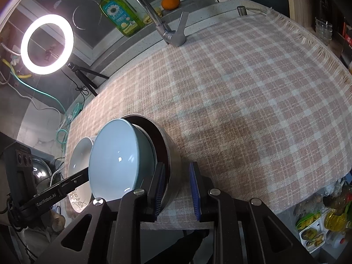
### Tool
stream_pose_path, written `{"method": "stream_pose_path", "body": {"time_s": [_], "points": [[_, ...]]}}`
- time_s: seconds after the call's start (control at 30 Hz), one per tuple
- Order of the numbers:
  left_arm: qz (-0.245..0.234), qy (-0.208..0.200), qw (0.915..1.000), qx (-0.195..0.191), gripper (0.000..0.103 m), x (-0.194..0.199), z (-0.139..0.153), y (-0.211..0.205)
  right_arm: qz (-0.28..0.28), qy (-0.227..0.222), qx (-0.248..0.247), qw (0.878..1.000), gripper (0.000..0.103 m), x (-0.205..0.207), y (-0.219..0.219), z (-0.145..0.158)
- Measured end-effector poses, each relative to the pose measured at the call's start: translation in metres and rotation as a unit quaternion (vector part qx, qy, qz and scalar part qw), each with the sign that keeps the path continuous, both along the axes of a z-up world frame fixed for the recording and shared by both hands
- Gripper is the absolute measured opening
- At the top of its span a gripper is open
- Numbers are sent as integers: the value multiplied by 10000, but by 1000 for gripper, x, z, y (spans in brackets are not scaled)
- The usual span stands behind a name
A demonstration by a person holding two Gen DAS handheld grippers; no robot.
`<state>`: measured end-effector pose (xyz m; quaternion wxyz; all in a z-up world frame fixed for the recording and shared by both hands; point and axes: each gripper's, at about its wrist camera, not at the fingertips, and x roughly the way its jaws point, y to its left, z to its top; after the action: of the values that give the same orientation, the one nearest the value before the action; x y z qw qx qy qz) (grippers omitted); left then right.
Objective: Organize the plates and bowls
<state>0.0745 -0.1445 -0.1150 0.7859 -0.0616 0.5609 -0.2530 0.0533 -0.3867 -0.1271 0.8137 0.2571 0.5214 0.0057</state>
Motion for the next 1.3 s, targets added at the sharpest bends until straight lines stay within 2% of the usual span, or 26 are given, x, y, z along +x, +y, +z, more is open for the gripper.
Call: {"method": "stream_pose_path", "body": {"time_s": [0.5,0.8,1.13,1.3], "points": [[-81,-15,9999,68,12,2,-5,-6,96,103,63,9999,20,7,5,-9],[-127,37,9999,16,8,3,-7,-9,126,186,220,9995,11,10,6,-13],[-140,34,9999,-11,8,4,-7,-8,54,235,391,9989,11,10,2,-15],[-139,10,9999,-11,8,3,-7,-8,62,241,320,9992,11,10,4,-14]]}}
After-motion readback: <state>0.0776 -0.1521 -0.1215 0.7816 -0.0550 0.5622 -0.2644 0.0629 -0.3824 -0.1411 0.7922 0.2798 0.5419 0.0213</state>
